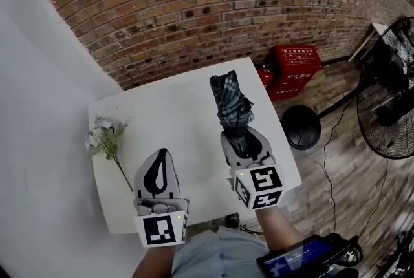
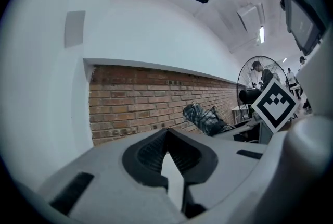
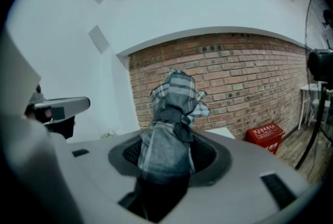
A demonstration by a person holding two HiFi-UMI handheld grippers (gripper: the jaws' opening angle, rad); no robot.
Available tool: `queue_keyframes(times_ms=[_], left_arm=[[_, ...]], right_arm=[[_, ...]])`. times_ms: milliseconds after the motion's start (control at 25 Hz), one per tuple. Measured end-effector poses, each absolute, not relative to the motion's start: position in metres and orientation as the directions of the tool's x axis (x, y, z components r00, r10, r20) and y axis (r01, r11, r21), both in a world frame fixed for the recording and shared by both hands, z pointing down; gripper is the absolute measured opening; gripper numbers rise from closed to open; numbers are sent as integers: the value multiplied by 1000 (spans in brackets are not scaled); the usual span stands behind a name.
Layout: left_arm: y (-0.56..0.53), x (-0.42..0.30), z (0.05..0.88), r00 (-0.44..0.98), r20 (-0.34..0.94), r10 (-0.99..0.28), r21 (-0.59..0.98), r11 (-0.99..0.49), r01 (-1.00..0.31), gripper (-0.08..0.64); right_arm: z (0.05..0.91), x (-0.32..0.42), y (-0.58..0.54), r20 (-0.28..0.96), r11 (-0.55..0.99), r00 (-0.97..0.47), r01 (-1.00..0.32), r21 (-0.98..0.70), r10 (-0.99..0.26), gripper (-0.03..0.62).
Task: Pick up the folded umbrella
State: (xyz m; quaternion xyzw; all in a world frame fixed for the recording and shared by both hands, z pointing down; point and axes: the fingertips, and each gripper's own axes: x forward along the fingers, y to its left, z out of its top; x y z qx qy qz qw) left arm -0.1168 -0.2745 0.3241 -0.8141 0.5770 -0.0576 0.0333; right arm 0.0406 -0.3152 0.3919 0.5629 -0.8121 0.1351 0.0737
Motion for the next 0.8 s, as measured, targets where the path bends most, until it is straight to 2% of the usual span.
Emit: queue_keyframes(times_ms=[800], left_arm=[[-191,-92,247,270,-110,-957,-187,-247,-951,8]], right_arm=[[292,77,-222,69,384,-385,-923,-19,-920,193]])
